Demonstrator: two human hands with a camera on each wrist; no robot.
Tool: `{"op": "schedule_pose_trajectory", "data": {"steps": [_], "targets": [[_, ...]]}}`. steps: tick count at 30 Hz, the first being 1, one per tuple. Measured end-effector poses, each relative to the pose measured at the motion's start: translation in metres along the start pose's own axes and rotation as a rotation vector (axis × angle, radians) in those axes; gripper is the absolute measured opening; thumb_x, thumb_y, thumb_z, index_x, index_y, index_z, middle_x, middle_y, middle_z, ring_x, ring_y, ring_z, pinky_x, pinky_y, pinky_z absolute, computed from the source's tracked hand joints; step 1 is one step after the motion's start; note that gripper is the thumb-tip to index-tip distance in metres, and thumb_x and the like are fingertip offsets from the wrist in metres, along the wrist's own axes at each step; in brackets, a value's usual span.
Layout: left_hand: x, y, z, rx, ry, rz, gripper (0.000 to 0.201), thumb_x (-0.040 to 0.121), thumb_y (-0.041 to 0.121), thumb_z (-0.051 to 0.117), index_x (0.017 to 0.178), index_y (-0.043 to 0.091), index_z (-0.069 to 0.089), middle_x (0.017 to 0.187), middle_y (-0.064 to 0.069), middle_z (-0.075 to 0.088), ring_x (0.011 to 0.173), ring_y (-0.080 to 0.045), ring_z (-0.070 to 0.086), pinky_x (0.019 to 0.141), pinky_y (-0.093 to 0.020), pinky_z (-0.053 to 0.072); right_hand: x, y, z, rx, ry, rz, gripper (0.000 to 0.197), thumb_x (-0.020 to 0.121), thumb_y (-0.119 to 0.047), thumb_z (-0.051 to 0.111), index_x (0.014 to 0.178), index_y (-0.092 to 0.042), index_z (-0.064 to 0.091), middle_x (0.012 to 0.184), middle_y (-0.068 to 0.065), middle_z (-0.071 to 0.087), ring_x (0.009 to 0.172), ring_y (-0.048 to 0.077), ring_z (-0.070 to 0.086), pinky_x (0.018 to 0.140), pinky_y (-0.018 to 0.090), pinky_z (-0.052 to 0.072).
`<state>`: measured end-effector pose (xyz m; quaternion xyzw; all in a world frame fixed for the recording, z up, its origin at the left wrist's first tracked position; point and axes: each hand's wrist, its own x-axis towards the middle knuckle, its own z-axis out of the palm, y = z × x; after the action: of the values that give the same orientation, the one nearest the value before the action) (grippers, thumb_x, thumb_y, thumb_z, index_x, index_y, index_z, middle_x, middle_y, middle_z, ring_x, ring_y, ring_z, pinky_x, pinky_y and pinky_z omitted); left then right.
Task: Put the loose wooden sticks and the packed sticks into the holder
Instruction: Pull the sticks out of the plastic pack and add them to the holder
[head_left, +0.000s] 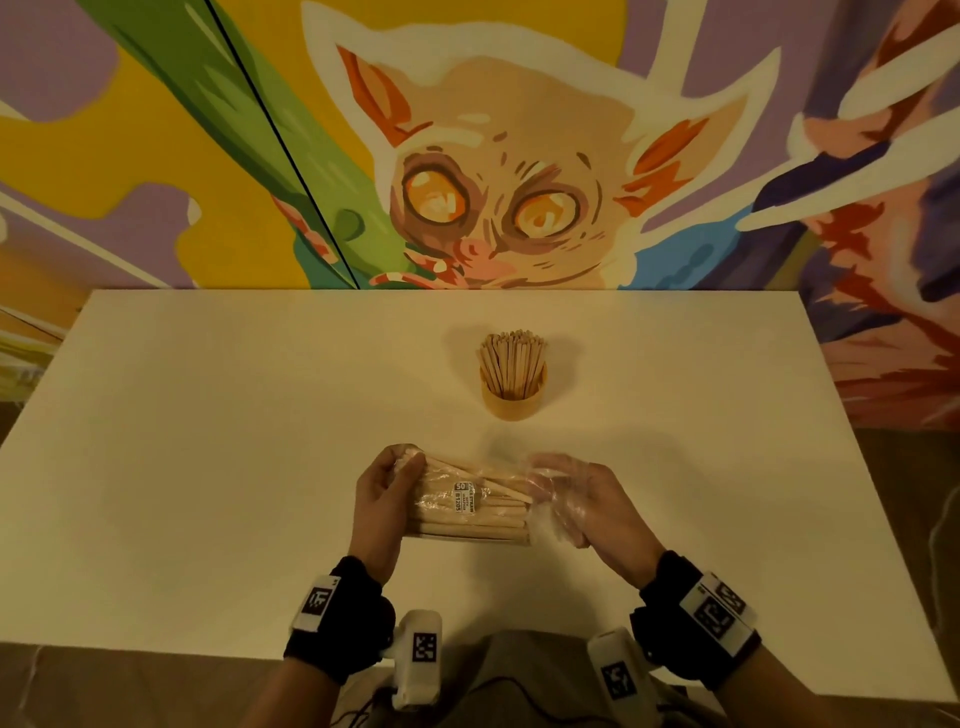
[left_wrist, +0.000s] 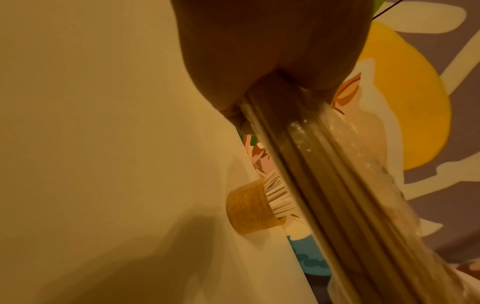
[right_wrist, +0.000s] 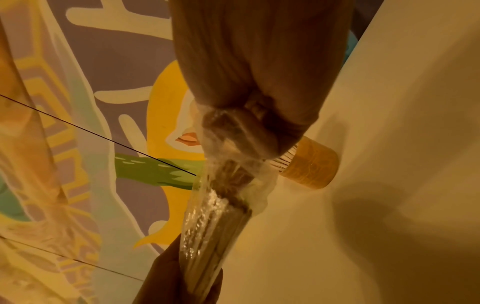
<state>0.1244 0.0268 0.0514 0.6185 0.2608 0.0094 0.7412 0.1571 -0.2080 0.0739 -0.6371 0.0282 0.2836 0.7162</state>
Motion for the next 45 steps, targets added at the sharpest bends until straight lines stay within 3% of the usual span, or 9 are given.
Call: {"op": "schedule_pose_trajectory", "data": {"steps": [6,10,14,22,28,32,36,41,45], "targets": [[-0.003,0.003,0.008,0.123,0.05,0.128,0.008,0.098,0.009,0.053,0.093,0.006,0.059,0.074,0.0,0.061,0.065,-0.012,0.06,0.059,-0.025,0.053,0.0,0.003,-0.005,-0.075,0.034,-0.055,0.034,0.097,0.003,0.047,0.119,-0.013,0.068,0.074,-0.002,0.062,0.044,0.009,0.034,0.041,0.02,0.031],[-0.005,0.007,0.014,0.123,-0.034,0.139,0.008,0.096,0.017,0.059,0.093,0.01,0.061,0.075,0.002,0.061,0.069,-0.013,0.059,0.063,-0.028,0.052,0.004,0.006,-0.001,-0.042,0.072,-0.004,0.026,0.096,-0.019,0.06,0.12,-0.009,0.064,0.07,0.001,0.057,0.044,0.008,0.037,0.043,0.021,0.032],[-0.007,0.007,0.02,0.113,-0.045,0.154,0.01,0.095,0.019,0.059,0.092,0.01,0.059,0.075,0.006,0.061,0.069,-0.011,0.058,0.063,-0.026,0.051,0.006,0.012,-0.001,0.091,0.13,0.03,0.022,0.098,-0.015,0.058,0.116,-0.003,0.06,0.061,0.002,0.046,0.048,0.011,0.035,0.045,0.022,0.029],[-0.015,0.01,0.031,0.255,-0.177,0.208,0.014,0.091,0.026,0.056,0.091,0.012,0.059,0.08,0.003,0.06,0.073,-0.013,0.056,0.066,-0.031,0.047,0.006,0.005,0.001,0.223,0.224,0.078,0.031,0.105,-0.016,0.044,0.08,-0.012,0.063,0.068,-0.006,0.056,0.047,0.005,0.033,0.041,0.018,0.023],[-0.011,0.01,0.027,0.193,0.006,0.181,0.008,0.096,0.016,0.058,0.09,0.012,0.063,0.077,0.006,0.063,0.071,-0.01,0.057,0.067,-0.029,0.048,0.008,0.003,-0.007,0.206,0.335,-0.087,0.019,0.096,0.01,0.043,0.095,0.012,0.062,0.078,0.007,0.071,0.042,0.013,0.041,0.039,0.021,0.029],[-0.012,0.009,0.026,0.194,-0.062,0.155,0.006,0.093,0.014,0.063,0.09,0.011,0.067,0.082,0.001,0.068,0.074,-0.013,0.063,0.069,-0.031,0.052,0.008,0.003,-0.003,0.191,0.35,-0.094,0.024,0.09,0.019,0.04,0.093,0.011,0.063,0.077,0.015,0.068,0.043,0.019,0.042,0.039,0.022,0.028],[-0.014,0.009,0.029,0.172,-0.052,0.153,0.009,0.093,0.011,0.062,0.089,0.004,0.067,0.078,0.003,0.069,0.072,-0.011,0.064,0.065,-0.024,0.053,0.009,-0.01,0.002,0.303,0.32,-0.078,0.02,0.082,0.011,0.043,0.083,0.003,0.061,0.078,0.013,0.064,0.043,0.014,0.049,0.04,0.02,0.024],[-0.004,0.007,0.017,0.147,0.048,0.165,0.012,0.095,0.012,0.059,0.089,0.005,0.067,0.064,0.001,0.058,0.056,-0.008,0.048,0.056,-0.017,0.041,0.014,-0.008,-0.02,0.258,0.393,-0.148,0.023,0.093,0.017,0.038,0.09,0.016,0.061,0.077,0.016,0.064,0.04,0.017,0.046,0.038,0.021,0.034],[0.002,0.004,0.003,0.142,0.079,0.149,0.013,0.095,0.01,0.058,0.09,0.004,0.069,0.066,0.0,0.057,0.057,-0.007,0.048,0.056,-0.016,0.042,0.01,-0.018,-0.037,0.113,0.357,-0.15,0.012,0.09,0.01,0.057,0.086,0.012,0.068,0.058,0.009,0.06,0.039,0.018,0.044,0.043,0.025,0.041]]}}
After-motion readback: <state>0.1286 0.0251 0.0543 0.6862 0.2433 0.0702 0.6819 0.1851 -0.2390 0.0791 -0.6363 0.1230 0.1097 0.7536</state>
